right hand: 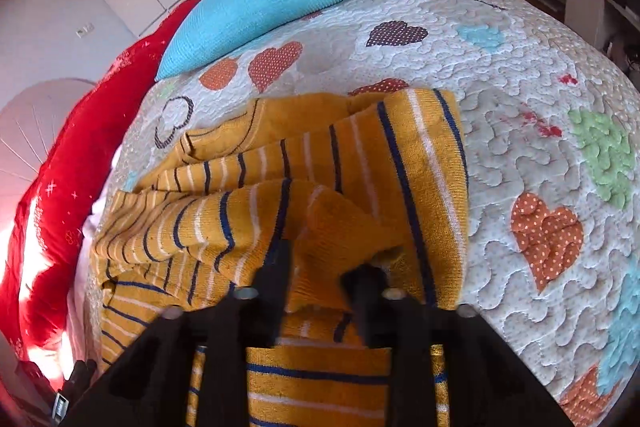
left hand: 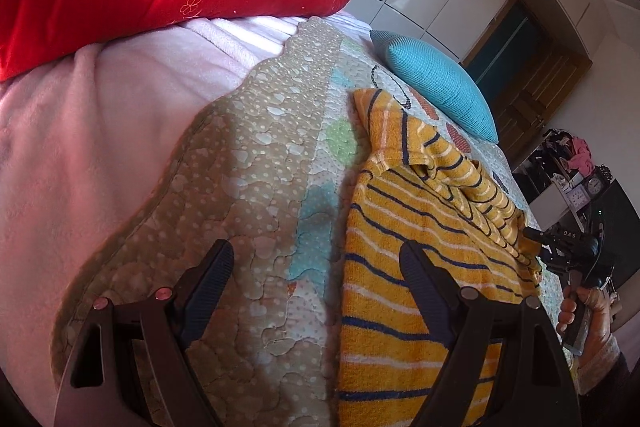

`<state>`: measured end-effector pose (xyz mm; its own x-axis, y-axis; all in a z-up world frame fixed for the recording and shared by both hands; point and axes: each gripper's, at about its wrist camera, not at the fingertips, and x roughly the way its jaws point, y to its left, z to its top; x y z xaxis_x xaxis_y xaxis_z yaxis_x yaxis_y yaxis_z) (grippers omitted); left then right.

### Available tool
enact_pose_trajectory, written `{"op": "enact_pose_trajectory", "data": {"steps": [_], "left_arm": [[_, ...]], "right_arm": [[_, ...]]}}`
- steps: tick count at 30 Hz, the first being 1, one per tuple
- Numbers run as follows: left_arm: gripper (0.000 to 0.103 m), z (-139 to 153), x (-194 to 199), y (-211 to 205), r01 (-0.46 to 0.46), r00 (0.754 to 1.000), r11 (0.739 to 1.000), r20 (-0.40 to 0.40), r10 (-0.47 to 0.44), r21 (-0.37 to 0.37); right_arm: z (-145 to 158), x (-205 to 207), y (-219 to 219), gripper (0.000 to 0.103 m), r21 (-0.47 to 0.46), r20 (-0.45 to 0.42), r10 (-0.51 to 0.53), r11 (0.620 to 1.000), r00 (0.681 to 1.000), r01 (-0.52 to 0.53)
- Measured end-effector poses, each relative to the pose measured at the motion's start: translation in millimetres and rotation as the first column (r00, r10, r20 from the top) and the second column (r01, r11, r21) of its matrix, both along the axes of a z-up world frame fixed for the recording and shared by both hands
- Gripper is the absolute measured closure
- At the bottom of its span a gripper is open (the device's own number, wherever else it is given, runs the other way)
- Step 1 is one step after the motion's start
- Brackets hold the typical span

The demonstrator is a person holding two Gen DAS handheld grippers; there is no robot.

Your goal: Fold small clothes

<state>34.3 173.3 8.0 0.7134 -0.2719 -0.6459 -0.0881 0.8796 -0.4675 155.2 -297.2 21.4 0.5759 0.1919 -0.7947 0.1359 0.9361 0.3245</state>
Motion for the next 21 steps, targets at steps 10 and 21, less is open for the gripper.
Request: {"op": "enact_pose_trajectory", "data": {"steps": [10, 21], "left_arm": [[0.019, -2, 2, -1, -0.001, 1.0, 1.0, -0.005, 0.001, -0.003], [0.019, -2, 3, -1, 0.001, 1.0, 1.0, -0.012, -0.001, 0.0]], "right_arm": [[135, -21, -5, 0.094, -0.183, 0.275, 0.02, 0.983, 0.961, 0.032], [64, -23, -19, 0.039, -0.167, 0.118, -0.049, 0.984, 0.992, 0.068]]}}
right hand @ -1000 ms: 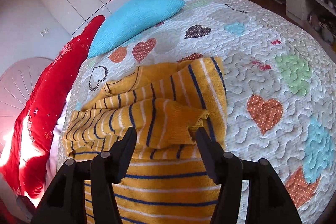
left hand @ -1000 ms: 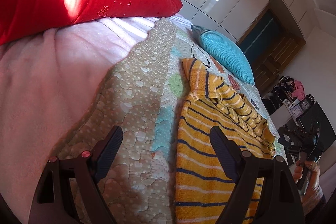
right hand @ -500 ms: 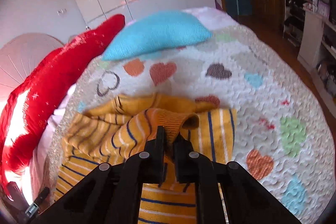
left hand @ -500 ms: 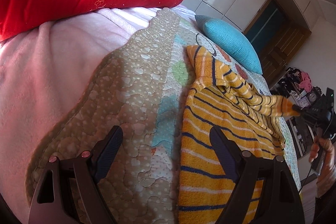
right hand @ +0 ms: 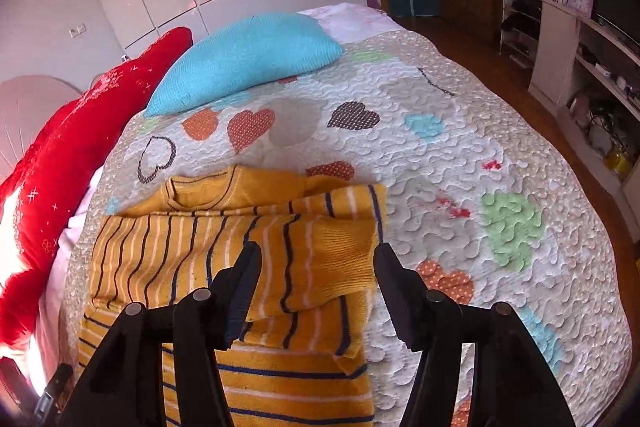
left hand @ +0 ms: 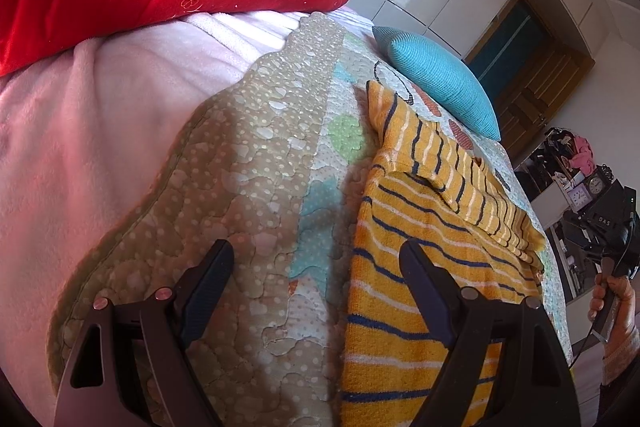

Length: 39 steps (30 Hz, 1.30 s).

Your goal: Fold small clothes

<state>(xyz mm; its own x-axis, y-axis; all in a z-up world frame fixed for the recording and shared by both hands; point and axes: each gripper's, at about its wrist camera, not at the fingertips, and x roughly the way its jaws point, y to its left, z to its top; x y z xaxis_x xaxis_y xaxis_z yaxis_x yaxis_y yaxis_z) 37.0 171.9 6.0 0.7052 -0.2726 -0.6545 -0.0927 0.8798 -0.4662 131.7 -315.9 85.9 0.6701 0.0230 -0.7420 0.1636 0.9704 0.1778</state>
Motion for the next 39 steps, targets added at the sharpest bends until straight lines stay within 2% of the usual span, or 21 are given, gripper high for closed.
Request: {"op": "enact_pose_trajectory", "data": {"steps": [2, 4, 7, 10, 12, 16, 19, 20, 21, 22, 24, 26, 29, 31, 34, 37, 39], "left_arm": [[0.019, 0, 0, -1, 0.002, 1.0, 1.0, -0.001, -0.002, 0.002], [0.019, 0, 1, -2, 0.0, 1.0, 1.0, -0.004, 0.0, 0.002], [0.019, 0, 1, -2, -0.002, 1.0, 1.0, -0.007, 0.002, 0.003], [0.019, 0, 1, -2, 0.001, 1.0, 1.0, -0.006, -0.001, -0.001], [0.019, 0, 2, 0, 0.003, 1.0, 1.0, -0.006, -0.003, -0.011], [0.019, -1, 2, 2, 0.009, 1.0, 0.999, -0.006, -0.009, -0.032], [0.019, -1, 2, 4, 0.014, 1.0, 0.999, -0.004, -0.014, -0.043], [0.019, -1, 2, 4, 0.016, 1.0, 0.999, -0.004, -0.016, -0.043], [0.019, -1, 2, 3, 0.019, 1.0, 0.999, -0.003, -0.019, -0.042], [0.018, -1, 2, 3, 0.022, 1.0, 0.999, -0.003, -0.022, -0.039], [0.018, -1, 1, 2, 0.027, 1.0, 0.999, -0.003, -0.027, -0.035], [0.017, -2, 2, 2, 0.03, 1.0, 0.999, -0.005, -0.03, -0.031], [0.017, -3, 3, 2, 0.031, 0.999, 0.999, -0.005, -0.031, -0.03], [0.017, -3, 2, 2, 0.031, 1.0, 0.999, -0.003, -0.031, -0.034], [0.017, -1, -3, 4, 0.032, 0.999, 0.998, 0.006, -0.032, -0.048], [0.017, 4, -13, 2, 0.043, 0.999, 0.996, 0.036, -0.04, -0.078], [0.017, 7, -25, -1, 0.073, 0.996, 0.992, 0.061, -0.067, -0.107]], "right_arm": [[-6, 6, 17, 0.039, 0.023, -0.014, 0.044, 0.999, 0.999, -0.044], [-14, 15, 39, 0.039, 0.092, -0.029, 0.095, 0.991, 0.995, -0.092], [-25, 33, 95, 0.041, 0.14, -0.048, 0.215, 0.968, 0.976, -0.206], [-37, 51, 170, 0.043, 0.099, -0.072, 0.364, 0.929, 0.929, -0.356], [-51, 65, 215, 0.044, 0.051, -0.099, 0.413, 0.911, 0.905, -0.41], [-89, 95, 300, 0.048, -0.026, -0.209, 0.483, 0.867, 0.85, -0.498], [-96, 100, 351, 0.042, -0.153, -0.22, 0.5, 0.83, 0.838, -0.536], [-97, 100, 360, 0.03, -0.15, -0.223, 0.514, 0.821, 0.828, -0.55], [-97, 101, 367, 0.024, -0.145, -0.227, 0.53, 0.811, 0.817, -0.567], [-95, 100, 372, 0.024, -0.153, -0.23, 0.539, 0.802, 0.81, -0.577], [-87, 95, 369, 0.025, -0.124, -0.22, 0.562, 0.795, 0.798, -0.594], [-74, 86, 351, 0.027, -0.043, -0.205, 0.568, 0.808, 0.797, -0.587], [-45, 55, 310, 0.027, 0.027, -0.174, 0.574, 0.815, 0.8, -0.579], [-22, 27, 273, 0.027, 0.028, -0.161, 0.57, 0.819, 0.806, -0.573], [5, -23, 198, 0.026, 0.002, -0.147, 0.501, 0.863, 0.853, -0.506], [25, -75, 114, 0.026, -0.06, -0.134, 0.375, 0.921, 0.917, -0.385], [36, -110, 60, 0.026, -0.084, -0.133, 0.296, 0.948, 0.946, -0.308]]}}
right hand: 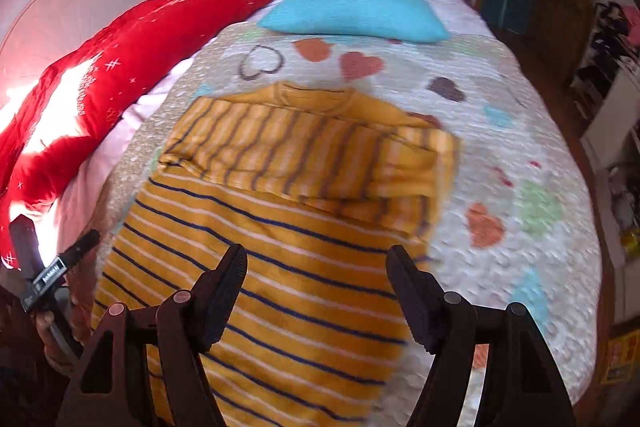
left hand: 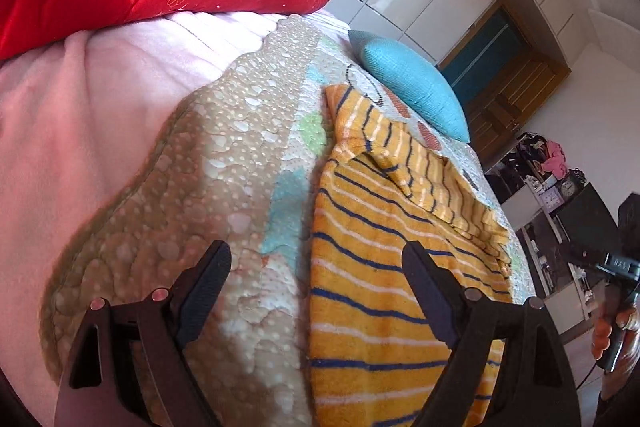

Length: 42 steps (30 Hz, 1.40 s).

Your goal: Fold small clothes

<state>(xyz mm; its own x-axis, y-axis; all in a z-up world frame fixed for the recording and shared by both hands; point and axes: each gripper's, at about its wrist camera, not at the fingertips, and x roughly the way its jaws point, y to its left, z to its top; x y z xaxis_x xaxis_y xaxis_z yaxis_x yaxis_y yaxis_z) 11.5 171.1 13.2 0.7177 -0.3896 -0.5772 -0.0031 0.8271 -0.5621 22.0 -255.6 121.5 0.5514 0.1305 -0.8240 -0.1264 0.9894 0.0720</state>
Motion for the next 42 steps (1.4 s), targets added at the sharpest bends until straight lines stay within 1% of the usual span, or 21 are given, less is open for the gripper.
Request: {"op": "enact_pose_trajectory", "data": {"steps": [2, 4, 6, 8, 11, 13, 15, 16, 20, 22, 23, 25, 27, 30, 35, 36, 37, 38, 39, 41, 42], "left_arm": [[0.017, -2, -12, -4, 0.032, 0.999, 0.998, -0.01, -0.033, -0.057], [0.017, -4, -23, -9, 0.069, 0.997, 0.993, -0.035, -0.073, -0.1], [0.017, 1, -35, -17, 0.095, 0.994, 0.992, -0.038, -0.098, -0.078], [0.017, 3, -40, -22, 0.111, 0.991, 0.991, -0.065, -0.115, -0.069], [0.017, 0, -48, -22, 0.111, 0.985, 0.987, -0.12, -0.124, -0.113], [0.018, -3, -55, -24, 0.114, 0.979, 0.984, -0.152, -0.134, -0.135], [0.024, -4, -66, -27, 0.127, 0.974, 0.981, -0.168, -0.152, -0.147], [0.028, -4, -72, -30, 0.137, 0.972, 0.98, -0.173, -0.161, -0.145], [0.029, -8, -97, -43, 0.155, 0.964, 0.976, -0.193, -0.183, -0.153], [0.029, -19, -108, -47, 0.149, 0.955, 0.969, -0.226, -0.194, -0.199], [0.029, -23, -114, -50, 0.147, 0.954, 0.968, -0.228, -0.192, -0.203], [0.029, -24, -125, -56, 0.157, 0.957, 0.971, -0.217, -0.194, -0.178], [0.029, -23, -128, -61, 0.169, 0.956, 0.973, -0.214, -0.201, -0.158], [0.029, -25, -125, -63, 0.174, 0.955, 0.974, -0.219, -0.202, -0.144], [0.027, -27, -114, -62, 0.148, 0.952, 0.973, -0.241, -0.189, -0.18], [0.029, -27, -113, -61, 0.13, 0.953, 0.974, -0.248, -0.173, -0.183], [0.045, -27, -114, -61, 0.106, 0.954, 0.98, -0.262, -0.148, -0.166], [0.078, -26, -116, -59, 0.081, 0.953, 0.99, -0.283, -0.112, -0.118], [0.094, -26, -115, -59, 0.065, 0.948, 0.996, -0.307, -0.082, -0.067], [0.095, -26, -117, -52, 0.052, 0.945, 0.991, -0.314, -0.089, -0.125], [0.095, -25, -118, -50, 0.047, 0.944, 0.99, -0.318, -0.087, -0.133]], "right_arm": [[3, -34, -44, 0.024, 0.028, -0.006, -0.049, 0.998, 0.999, 0.049], [-7, -62, -74, 0.022, 0.075, -0.021, -0.071, 0.995, 0.997, 0.073], [-31, -84, -90, 0.022, 0.161, -0.059, -0.071, 0.984, 0.996, 0.08], [-66, -98, -90, 0.022, 0.26, -0.098, -0.059, 0.962, 0.993, 0.083], [-115, -109, -77, 0.022, 0.417, -0.136, -0.027, 0.905, 0.99, 0.082], [-136, -113, -65, 0.02, 0.47, -0.134, -0.015, 0.879, 0.991, 0.076], [-139, -120, -58, 0.019, 0.477, -0.072, -0.027, 0.877, 0.997, 0.058], [-139, -122, -57, 0.019, 0.509, -0.06, -0.017, 0.86, 0.998, 0.046], [-154, -132, -53, 0.019, 0.671, -0.06, 0.024, 0.741, 0.998, 0.023], [-160, -141, -49, 0.02, 0.698, -0.039, 0.032, 0.716, 0.999, 0.005], [-163, -145, -48, 0.019, 0.721, -0.043, 0.049, 0.693, 0.998, -0.003], [-177, -154, -43, 0.019, 0.781, -0.074, 0.089, 0.624, 0.993, 0.003], [-191, -162, -37, 0.019, 0.811, -0.091, 0.109, 0.585, 0.99, 0.011], [-206, -167, -23, 0.02, 0.827, -0.118, 0.134, 0.562, 0.984, 0.023], [-209, -164, -9, 0.021, 0.813, -0.119, 0.095, 0.581, 0.988, 0.042], [-209, -164, -8, 0.029, 0.807, -0.127, 0.083, 0.588, 0.988, 0.055], [-210, -165, -7, 0.038, 0.791, -0.144, 0.067, 0.608, 0.987, 0.074], [-212, -165, -9, 0.065, 0.768, -0.164, 0.055, 0.634, 0.985, 0.093], [-212, -166, -12, 0.084, 0.757, -0.177, 0.048, 0.645, 0.983, 0.105], [-212, -169, -17, 0.087, 0.784, -0.173, 0.045, 0.611, 0.984, 0.11], [-210, -170, -18, 0.088, 0.792, -0.167, 0.045, 0.601, 0.985, 0.107]]}}
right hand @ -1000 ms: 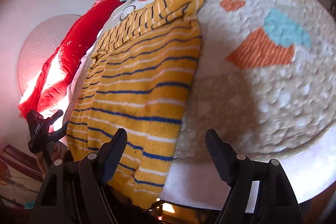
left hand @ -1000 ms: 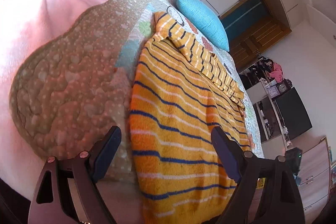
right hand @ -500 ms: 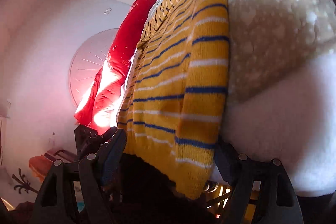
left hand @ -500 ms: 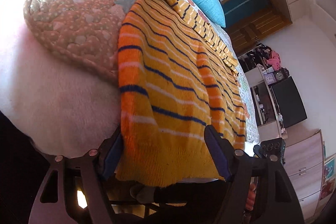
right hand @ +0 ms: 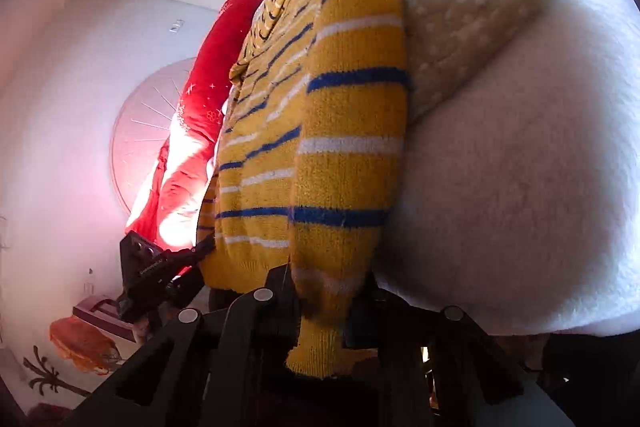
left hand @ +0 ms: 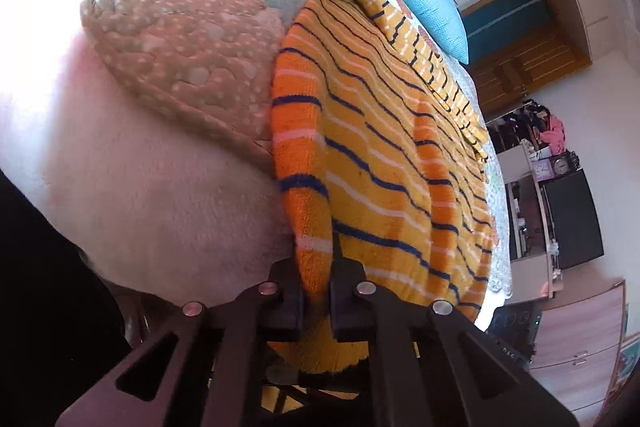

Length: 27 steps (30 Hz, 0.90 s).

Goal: Fold small clothes
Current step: 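Grasp the hem with both tools and fold it up toward the collar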

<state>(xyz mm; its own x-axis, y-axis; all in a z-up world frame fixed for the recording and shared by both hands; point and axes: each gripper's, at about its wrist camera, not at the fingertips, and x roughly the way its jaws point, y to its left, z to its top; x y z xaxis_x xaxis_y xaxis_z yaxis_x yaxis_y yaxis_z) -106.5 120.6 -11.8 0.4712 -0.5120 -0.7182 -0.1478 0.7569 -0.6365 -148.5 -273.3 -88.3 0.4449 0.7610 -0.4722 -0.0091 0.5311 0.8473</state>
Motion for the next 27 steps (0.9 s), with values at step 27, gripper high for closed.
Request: {"op": "enact_pose_trajectory", "data": {"steps": [27], "left_arm": [[0.095, 114, 58, -18, 0.047, 0.968, 0.987, 0.237, -0.084, 0.157]], "right_arm": [[157, 85, -23, 0.092, -0.096, 0.318, 0.064, 0.995, 0.946, -0.035]]}}
